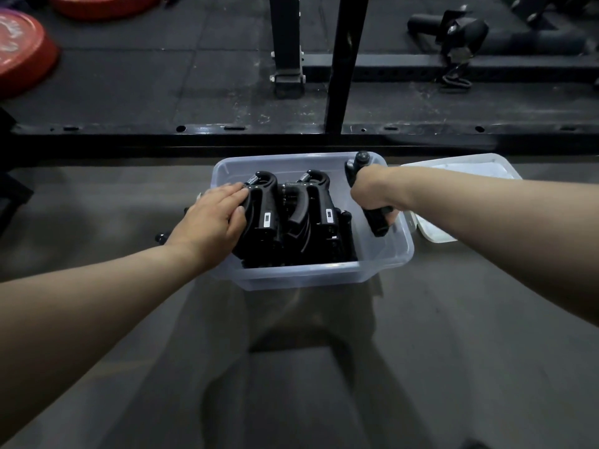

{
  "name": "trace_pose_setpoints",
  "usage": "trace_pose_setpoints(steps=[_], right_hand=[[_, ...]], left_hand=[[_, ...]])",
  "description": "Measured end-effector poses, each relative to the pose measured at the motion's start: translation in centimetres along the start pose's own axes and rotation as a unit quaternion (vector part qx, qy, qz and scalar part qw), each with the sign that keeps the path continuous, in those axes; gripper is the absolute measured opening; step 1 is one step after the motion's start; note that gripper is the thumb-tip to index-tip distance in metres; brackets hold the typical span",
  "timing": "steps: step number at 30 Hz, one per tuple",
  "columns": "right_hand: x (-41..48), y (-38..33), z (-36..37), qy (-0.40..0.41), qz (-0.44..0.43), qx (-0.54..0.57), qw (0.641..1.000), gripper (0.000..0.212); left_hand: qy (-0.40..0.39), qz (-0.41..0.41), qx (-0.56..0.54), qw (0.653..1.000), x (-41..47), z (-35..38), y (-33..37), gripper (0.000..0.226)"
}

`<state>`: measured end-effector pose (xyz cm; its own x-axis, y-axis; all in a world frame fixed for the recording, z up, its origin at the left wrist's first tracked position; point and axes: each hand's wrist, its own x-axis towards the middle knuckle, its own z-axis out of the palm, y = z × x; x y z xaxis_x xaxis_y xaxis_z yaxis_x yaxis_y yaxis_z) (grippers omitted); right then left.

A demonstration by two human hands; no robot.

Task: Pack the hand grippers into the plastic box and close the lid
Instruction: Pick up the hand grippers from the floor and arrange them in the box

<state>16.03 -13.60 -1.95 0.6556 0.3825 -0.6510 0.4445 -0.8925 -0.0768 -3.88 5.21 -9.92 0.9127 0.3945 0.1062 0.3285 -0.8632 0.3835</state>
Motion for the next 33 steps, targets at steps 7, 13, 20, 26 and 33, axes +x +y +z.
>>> trace_pose_setpoints(steps=[7,13,20,26,33], right_hand=[[1.7,-1.5,4.3,0.017,-0.079,-0.295,0.952,0.033],[2.2,-0.7,5.2,0.061,0.002,-0.027,0.998,0.036],[1.9,0.7,6.4,0.033,0.001,-0.014,0.999,0.053],[1.7,0.6,6.2,-0.023,-0.079,-0.159,0.984,0.036],[1.5,2.5,5.9,-0.054,-0.121,-0.148,0.980,0.006]], left_hand=[[0.000,0.001,-0.012,1.000,-0.1,0.0,0.3,0.058],[-0.002,-0.005,-0.018,1.000,-0.1,0.1,0.1,0.058],[-0.001,0.003,-0.019,1.000,0.0,0.1,0.0,0.064],[-0.003,0.000,-0.014,1.000,0.1,0.2,-0.1,0.058],[-0.002,0.006,-0.014,1.000,0.1,0.2,-0.2,0.065]])
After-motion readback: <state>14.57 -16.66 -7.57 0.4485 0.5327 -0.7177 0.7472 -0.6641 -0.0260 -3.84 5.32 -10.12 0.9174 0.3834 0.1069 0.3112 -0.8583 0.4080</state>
